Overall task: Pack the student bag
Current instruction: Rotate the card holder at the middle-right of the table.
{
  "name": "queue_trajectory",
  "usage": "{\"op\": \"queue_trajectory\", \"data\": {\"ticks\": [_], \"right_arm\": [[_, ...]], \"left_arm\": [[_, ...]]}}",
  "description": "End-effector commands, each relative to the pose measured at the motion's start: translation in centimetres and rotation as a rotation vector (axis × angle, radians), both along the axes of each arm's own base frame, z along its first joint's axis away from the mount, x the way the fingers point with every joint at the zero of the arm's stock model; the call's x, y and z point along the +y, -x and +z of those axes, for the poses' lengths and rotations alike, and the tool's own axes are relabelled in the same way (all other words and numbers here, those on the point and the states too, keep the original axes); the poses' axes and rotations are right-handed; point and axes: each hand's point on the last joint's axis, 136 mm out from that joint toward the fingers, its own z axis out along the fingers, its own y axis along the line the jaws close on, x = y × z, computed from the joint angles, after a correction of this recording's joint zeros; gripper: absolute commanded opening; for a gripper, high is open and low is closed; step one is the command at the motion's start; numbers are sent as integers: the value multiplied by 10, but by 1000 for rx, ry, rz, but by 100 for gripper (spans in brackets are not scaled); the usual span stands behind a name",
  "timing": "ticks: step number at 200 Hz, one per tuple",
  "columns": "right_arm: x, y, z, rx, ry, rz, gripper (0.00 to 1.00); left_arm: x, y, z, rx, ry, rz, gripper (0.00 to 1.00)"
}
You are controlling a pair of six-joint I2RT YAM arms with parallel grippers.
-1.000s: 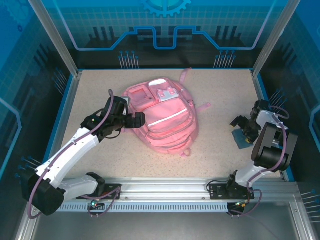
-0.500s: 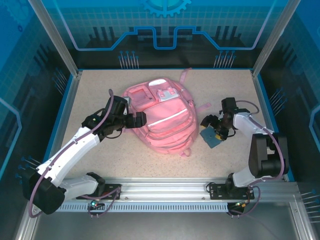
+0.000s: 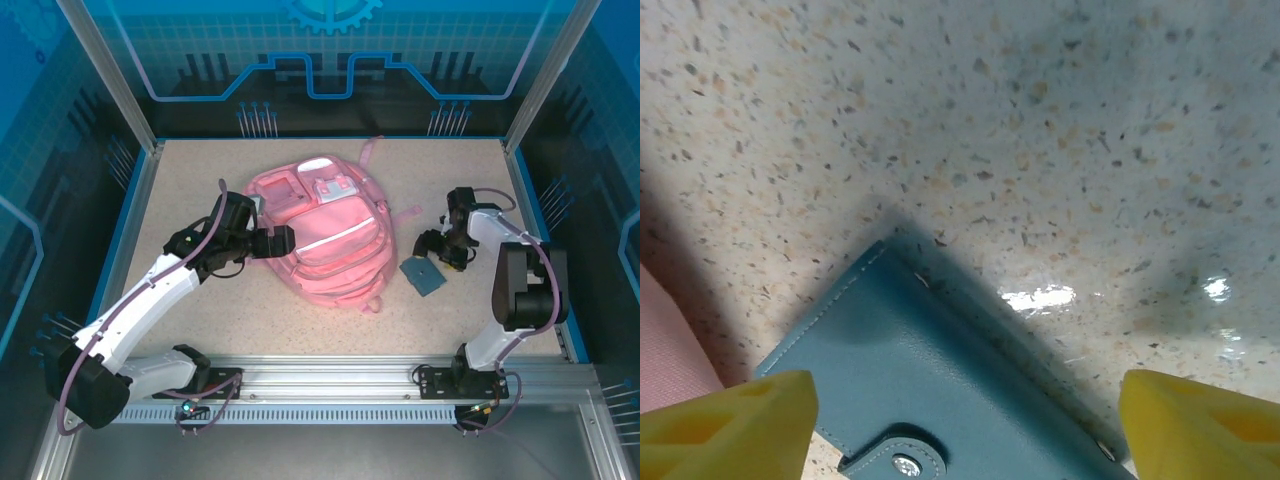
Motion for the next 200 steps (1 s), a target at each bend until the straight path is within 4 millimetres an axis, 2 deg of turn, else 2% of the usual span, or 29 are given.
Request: {"op": "queue_trajectory", "data": {"ticks": [1,41,62,65,70,91,108,126,200], "right_arm": [[5,17,-5,53,-47,-13,83],[38,38,-3,62,-188,-19,84],[55,39,11,18,-260,11,76],[56,47,7,34,-265,12,75],[58,47,9,23,-274,23,72],[48,49,10,7,-209,26,62],[33,53,4,30,-120,9,59],[26,57,-1,43,-78,-2,57],[45,56,-19,88,-191,19,39]], "left_arm": [[-2,2,9,-8,20,-13,99],[-3,2,7,-3,25,-16,99],[-4,1,8,-1,27,-18,99],[-4,1,8,-1,27,-19,99],[-5,1,8,-1,28,-20,99],[-6,0,8,1,35,-24,99],[-8,0,9,4,40,-29,99],[-10,0,10,7,43,-37,99],[-32,0,18,0,20,-154,99]]}}
